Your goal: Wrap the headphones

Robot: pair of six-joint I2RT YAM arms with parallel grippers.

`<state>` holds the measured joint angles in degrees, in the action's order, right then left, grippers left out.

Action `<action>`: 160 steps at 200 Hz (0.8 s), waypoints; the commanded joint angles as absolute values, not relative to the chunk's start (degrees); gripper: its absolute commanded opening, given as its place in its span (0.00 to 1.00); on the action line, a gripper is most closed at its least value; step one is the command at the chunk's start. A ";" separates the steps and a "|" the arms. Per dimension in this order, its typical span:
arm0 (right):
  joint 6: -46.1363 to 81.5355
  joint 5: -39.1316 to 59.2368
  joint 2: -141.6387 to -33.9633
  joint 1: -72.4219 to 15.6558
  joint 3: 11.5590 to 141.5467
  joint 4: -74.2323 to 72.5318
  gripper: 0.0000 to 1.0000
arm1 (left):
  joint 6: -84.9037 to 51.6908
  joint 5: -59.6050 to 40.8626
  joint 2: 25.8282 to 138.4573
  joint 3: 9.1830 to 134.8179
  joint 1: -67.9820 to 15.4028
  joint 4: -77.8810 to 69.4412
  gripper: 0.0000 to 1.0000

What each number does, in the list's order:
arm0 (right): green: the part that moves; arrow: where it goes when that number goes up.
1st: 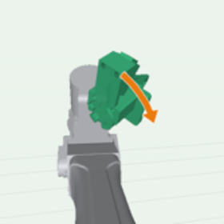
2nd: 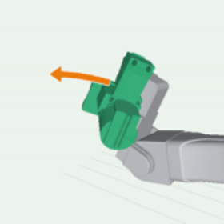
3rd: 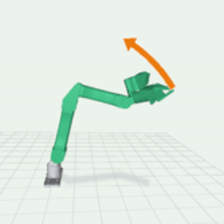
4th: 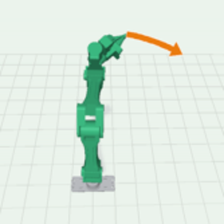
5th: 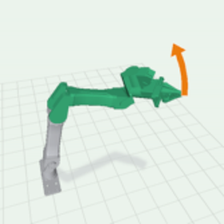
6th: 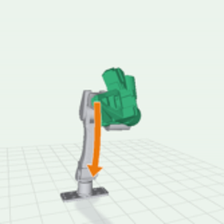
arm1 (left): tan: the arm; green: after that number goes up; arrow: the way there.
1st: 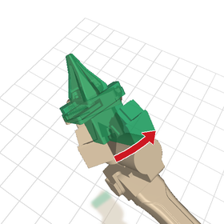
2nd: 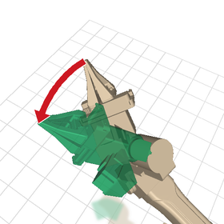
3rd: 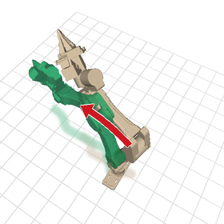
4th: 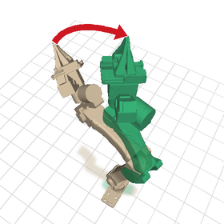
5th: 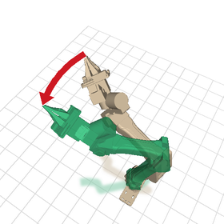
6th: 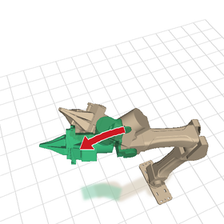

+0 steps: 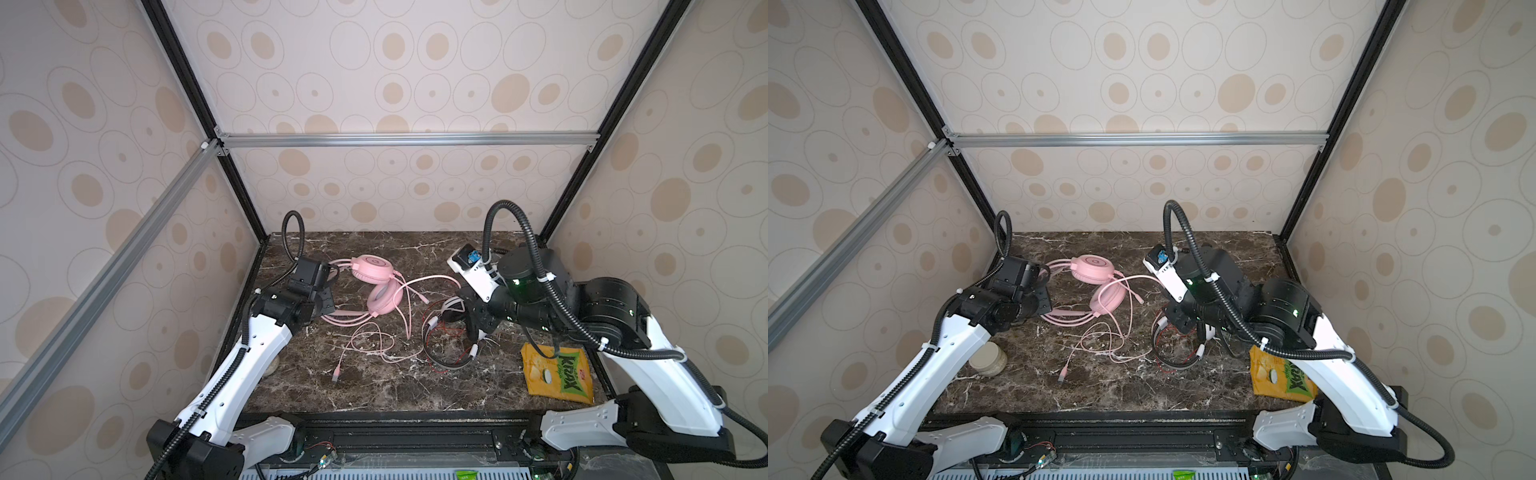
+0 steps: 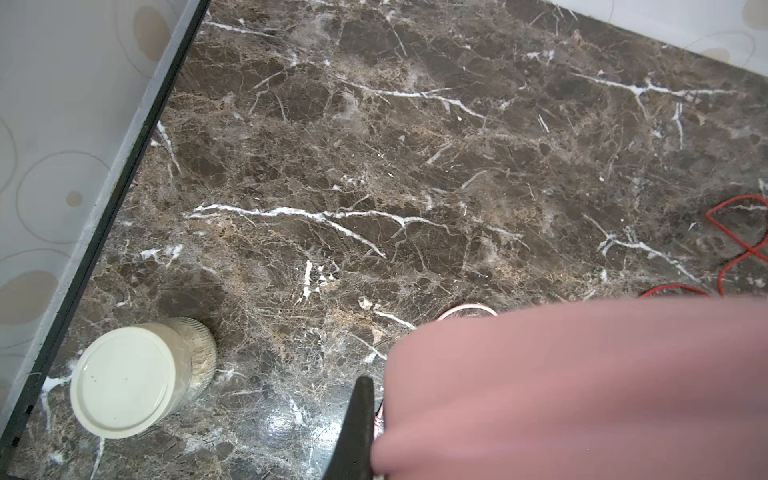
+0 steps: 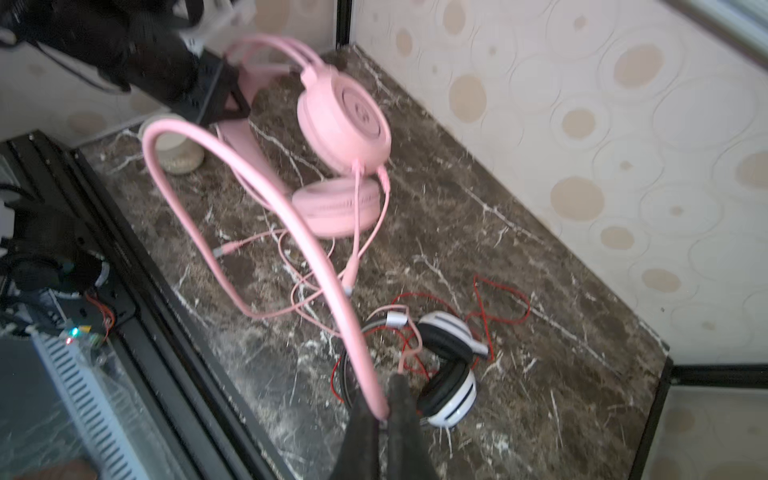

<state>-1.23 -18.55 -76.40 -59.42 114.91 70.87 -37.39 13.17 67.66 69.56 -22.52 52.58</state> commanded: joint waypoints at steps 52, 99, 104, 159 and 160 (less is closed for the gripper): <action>-7.32 -16.73 -97.11 -49.35 145.34 83.64 0.00 | -36.94 16.95 67.15 71.84 -34.88 51.83 0.00; -6.24 -3.92 -103.06 -40.91 147.30 78.22 0.00 | -37.40 10.14 62.84 67.65 -36.56 50.27 0.00; -6.14 -3.30 -103.51 -40.58 147.43 77.48 0.00 | -37.43 9.23 62.55 67.14 -36.48 50.00 0.00; -0.79 7.27 -110.09 -35.18 152.17 73.86 0.00 | -37.80 2.68 61.34 64.94 -37.25 48.05 0.00; -0.70 7.41 -110.11 -35.17 152.11 73.67 0.00 | -37.80 2.53 61.35 64.95 -37.22 48.02 0.00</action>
